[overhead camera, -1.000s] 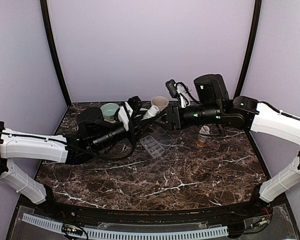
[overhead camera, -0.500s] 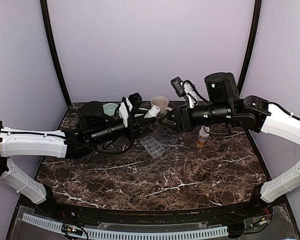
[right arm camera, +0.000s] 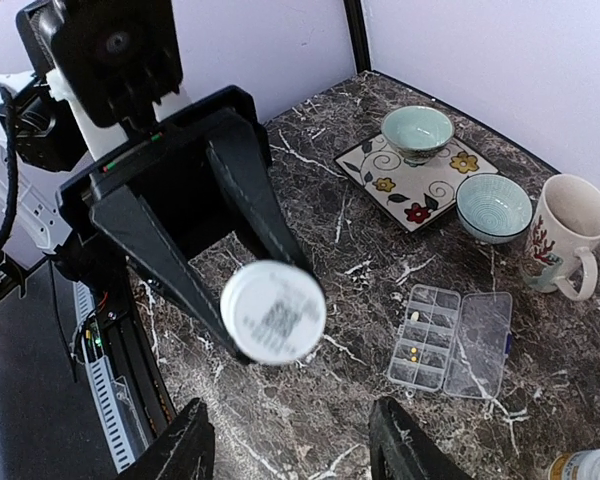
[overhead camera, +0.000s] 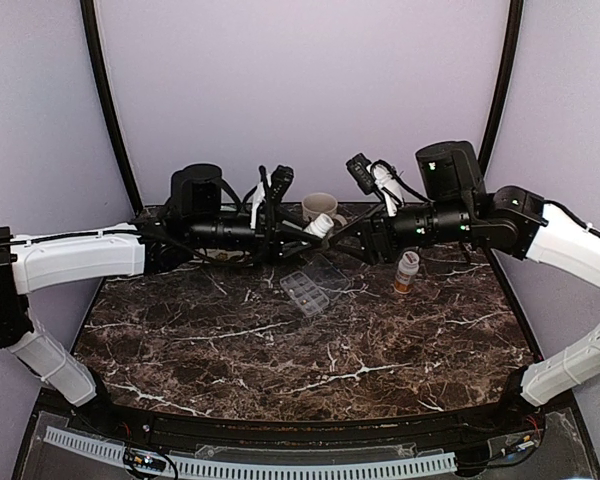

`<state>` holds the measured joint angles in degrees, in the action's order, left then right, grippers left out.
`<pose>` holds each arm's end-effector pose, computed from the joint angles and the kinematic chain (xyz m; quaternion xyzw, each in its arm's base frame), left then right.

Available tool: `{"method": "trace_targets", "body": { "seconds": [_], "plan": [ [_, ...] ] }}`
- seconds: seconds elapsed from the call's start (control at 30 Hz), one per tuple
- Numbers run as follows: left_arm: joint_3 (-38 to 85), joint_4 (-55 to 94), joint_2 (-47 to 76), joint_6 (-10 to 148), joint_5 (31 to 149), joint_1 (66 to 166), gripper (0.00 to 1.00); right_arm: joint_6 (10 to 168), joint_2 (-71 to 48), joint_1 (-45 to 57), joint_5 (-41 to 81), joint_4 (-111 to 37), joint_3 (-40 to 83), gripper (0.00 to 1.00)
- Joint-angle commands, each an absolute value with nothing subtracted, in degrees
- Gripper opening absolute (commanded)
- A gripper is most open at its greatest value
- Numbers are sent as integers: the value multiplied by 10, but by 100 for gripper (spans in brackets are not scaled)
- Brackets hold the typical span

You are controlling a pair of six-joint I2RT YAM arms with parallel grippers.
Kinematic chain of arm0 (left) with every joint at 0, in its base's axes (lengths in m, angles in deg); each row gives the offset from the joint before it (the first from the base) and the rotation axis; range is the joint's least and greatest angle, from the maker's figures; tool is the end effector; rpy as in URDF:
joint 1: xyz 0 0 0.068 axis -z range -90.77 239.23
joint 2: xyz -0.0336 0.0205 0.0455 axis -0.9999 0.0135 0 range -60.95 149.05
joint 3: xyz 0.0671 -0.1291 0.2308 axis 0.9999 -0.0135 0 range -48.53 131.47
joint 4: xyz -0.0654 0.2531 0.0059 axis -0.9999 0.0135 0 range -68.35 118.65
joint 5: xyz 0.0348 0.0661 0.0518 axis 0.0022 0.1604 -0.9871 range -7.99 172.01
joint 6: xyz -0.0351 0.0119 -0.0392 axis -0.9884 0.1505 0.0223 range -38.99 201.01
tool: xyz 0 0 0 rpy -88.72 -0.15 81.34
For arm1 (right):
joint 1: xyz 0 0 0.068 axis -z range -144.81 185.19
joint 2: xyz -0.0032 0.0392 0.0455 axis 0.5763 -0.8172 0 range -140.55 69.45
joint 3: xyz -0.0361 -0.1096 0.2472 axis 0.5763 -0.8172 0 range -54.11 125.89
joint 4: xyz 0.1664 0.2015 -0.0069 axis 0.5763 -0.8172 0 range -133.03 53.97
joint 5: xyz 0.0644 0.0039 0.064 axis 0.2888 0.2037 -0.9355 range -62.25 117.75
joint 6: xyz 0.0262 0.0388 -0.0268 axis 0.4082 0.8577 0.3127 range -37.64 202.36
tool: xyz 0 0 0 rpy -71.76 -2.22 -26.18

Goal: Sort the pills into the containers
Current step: Screw the lid of the pill bottle onto the pill bottle.

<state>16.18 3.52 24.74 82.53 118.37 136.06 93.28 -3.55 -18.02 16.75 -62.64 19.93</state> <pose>0.2260 -0.2720 0.3399 0.4781 0.5398 -0.4609 0.5173 0.1651 0.2322 0.3834 -0.3515 0.7670 0.3504 0.4067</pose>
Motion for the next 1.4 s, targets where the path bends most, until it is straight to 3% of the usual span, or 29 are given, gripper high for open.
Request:
{"method": "trace_targets", "body": {
  "seconds": [0.0,1.1,1.37],
  "plan": [
    [199,113,268,819,1296,1355,0,907,-34,-171,145,-625,229,53],
    [239,164,303,825,1357,1342,0,909,-77,-153,43,-658,255,43],
    [243,170,308,827,1361,1342,0,910,-83,-152,35,-657,257,36]
  ]
}}
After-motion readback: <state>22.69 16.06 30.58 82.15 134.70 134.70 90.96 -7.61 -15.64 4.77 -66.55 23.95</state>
